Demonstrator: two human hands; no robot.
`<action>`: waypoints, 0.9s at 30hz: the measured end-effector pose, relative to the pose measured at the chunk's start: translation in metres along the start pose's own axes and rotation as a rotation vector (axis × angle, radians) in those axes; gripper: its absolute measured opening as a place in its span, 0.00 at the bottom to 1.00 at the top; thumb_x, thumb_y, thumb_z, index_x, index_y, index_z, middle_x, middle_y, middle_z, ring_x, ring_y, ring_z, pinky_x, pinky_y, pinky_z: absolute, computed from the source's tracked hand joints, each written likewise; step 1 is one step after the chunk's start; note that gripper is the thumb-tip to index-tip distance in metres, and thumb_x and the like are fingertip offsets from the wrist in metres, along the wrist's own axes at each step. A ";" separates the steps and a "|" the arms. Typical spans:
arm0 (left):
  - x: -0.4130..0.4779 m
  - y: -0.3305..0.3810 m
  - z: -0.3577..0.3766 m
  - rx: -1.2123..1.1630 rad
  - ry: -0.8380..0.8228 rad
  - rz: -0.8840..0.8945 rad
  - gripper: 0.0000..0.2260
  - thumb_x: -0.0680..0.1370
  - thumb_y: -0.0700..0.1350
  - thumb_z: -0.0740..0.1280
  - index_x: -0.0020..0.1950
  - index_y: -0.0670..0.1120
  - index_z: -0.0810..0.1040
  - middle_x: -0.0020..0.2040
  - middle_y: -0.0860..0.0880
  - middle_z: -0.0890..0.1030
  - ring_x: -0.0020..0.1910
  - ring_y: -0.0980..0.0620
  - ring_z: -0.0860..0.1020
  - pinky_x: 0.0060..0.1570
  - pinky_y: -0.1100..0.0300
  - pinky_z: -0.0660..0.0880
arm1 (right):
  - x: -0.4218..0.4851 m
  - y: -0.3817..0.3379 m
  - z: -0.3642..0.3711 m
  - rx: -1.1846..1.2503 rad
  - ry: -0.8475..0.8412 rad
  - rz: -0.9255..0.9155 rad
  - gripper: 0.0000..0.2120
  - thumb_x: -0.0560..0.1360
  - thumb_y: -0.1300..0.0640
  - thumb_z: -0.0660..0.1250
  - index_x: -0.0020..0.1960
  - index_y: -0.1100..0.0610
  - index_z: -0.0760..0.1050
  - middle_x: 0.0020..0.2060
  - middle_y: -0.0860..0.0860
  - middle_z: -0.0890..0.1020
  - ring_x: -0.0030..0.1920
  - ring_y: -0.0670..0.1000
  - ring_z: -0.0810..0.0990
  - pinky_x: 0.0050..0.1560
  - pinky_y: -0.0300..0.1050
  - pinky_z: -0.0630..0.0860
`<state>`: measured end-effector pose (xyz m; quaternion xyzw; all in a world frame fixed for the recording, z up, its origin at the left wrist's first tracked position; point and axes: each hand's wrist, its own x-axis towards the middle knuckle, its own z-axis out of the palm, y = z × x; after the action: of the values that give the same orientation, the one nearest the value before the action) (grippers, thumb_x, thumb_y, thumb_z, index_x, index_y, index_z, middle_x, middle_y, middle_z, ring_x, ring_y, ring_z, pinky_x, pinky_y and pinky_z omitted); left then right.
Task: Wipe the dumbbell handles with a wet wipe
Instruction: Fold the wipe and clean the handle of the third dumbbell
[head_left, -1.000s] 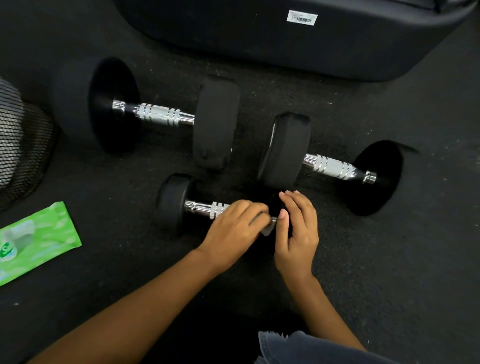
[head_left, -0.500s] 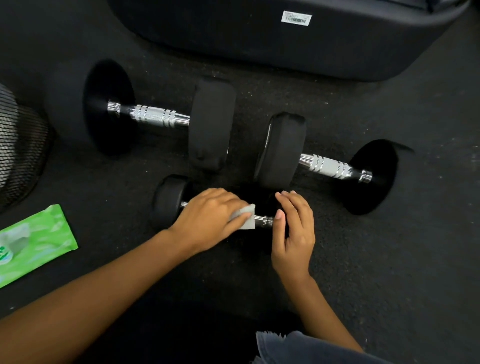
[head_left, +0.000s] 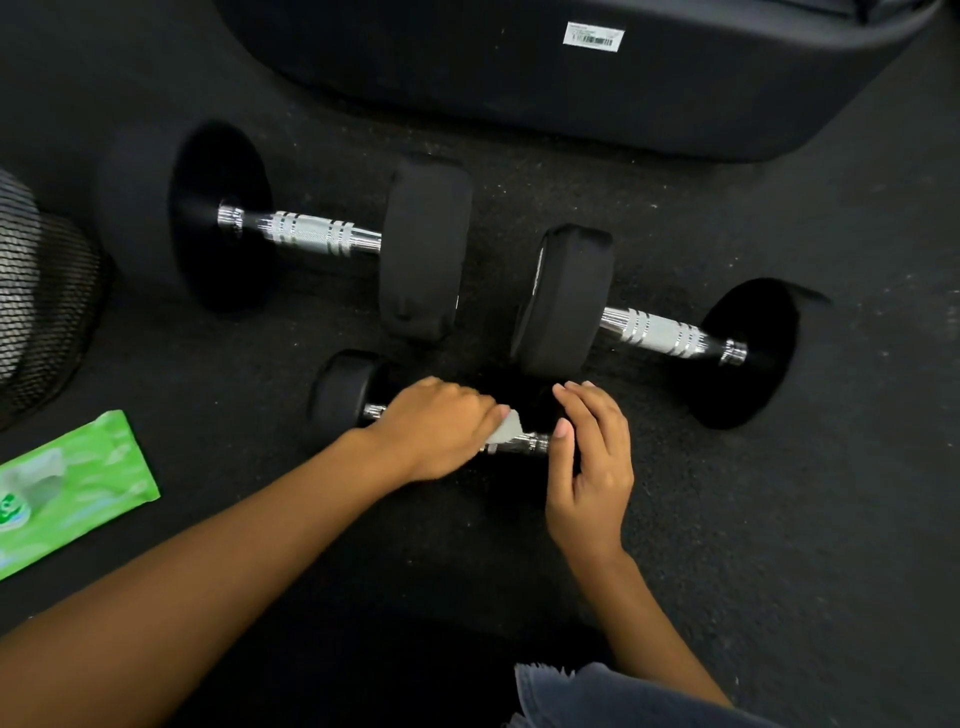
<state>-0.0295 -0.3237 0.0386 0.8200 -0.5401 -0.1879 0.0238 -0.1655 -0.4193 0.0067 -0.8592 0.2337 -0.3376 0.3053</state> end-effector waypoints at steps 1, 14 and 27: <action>0.003 0.002 -0.001 0.018 -0.020 -0.013 0.20 0.83 0.51 0.46 0.55 0.45 0.76 0.55 0.46 0.80 0.55 0.46 0.76 0.56 0.54 0.67 | 0.000 0.000 0.000 0.003 0.004 -0.001 0.18 0.80 0.56 0.54 0.59 0.64 0.76 0.57 0.56 0.78 0.63 0.54 0.73 0.64 0.51 0.70; 0.011 0.009 -0.010 0.009 -0.150 -0.049 0.17 0.83 0.49 0.49 0.57 0.45 0.75 0.58 0.45 0.79 0.57 0.43 0.75 0.55 0.52 0.68 | -0.001 0.001 0.001 0.016 0.011 -0.006 0.16 0.79 0.59 0.55 0.59 0.65 0.76 0.57 0.57 0.78 0.63 0.54 0.73 0.64 0.53 0.70; 0.013 0.018 -0.010 -0.052 -0.146 -0.130 0.18 0.82 0.50 0.48 0.57 0.46 0.76 0.58 0.44 0.78 0.57 0.42 0.76 0.56 0.51 0.68 | -0.001 0.000 0.000 0.011 0.008 -0.007 0.17 0.79 0.58 0.54 0.59 0.65 0.76 0.56 0.57 0.78 0.63 0.54 0.73 0.64 0.50 0.69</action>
<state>-0.0373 -0.3442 0.0481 0.8366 -0.4808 -0.2624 -0.0065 -0.1668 -0.4186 0.0065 -0.8570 0.2300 -0.3432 0.3080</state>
